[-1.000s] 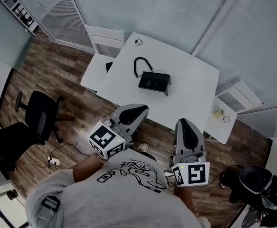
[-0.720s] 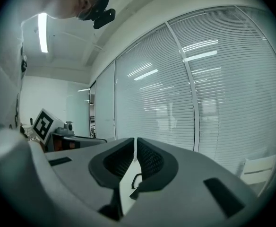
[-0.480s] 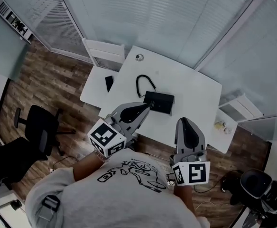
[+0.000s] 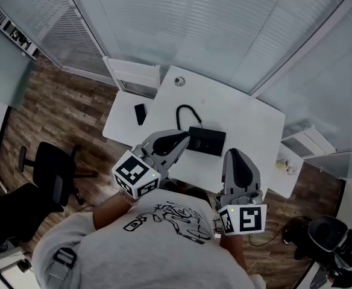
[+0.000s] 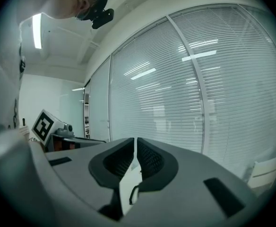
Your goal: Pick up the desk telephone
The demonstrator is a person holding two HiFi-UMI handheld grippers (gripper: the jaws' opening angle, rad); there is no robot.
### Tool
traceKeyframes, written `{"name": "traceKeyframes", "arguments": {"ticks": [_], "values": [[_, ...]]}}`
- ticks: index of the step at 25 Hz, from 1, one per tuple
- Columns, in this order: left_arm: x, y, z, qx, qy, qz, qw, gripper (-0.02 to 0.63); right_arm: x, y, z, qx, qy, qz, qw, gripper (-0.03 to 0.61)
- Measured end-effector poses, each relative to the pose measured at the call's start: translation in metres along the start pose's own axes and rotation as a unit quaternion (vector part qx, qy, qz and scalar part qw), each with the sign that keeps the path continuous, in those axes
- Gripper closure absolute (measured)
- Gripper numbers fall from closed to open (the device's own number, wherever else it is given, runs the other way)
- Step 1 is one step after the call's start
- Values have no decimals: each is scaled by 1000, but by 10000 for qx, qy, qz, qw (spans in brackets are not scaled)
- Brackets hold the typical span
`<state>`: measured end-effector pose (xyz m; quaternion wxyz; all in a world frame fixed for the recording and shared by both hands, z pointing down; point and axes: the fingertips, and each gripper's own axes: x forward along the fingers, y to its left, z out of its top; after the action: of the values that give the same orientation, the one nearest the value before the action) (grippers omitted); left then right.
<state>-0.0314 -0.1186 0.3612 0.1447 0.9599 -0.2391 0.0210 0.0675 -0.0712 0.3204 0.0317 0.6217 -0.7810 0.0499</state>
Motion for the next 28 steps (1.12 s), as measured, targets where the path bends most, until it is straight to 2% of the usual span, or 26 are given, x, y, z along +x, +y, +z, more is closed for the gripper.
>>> {"name": "traceKeyframes", "arguments": {"ticks": [6,16,28], "values": [[10,8,-3,-94,-10,129,9999,604,8,-10,-2,-24,51,65,10000,559],[34,-7,-2,-234,-79,282,9993,604,-3,-44,1,-98,122,110,9998,558],[51,-12,-46,-613,377,383,9967,604,-3,-61,-37,167,549,220,9981,560]]}}
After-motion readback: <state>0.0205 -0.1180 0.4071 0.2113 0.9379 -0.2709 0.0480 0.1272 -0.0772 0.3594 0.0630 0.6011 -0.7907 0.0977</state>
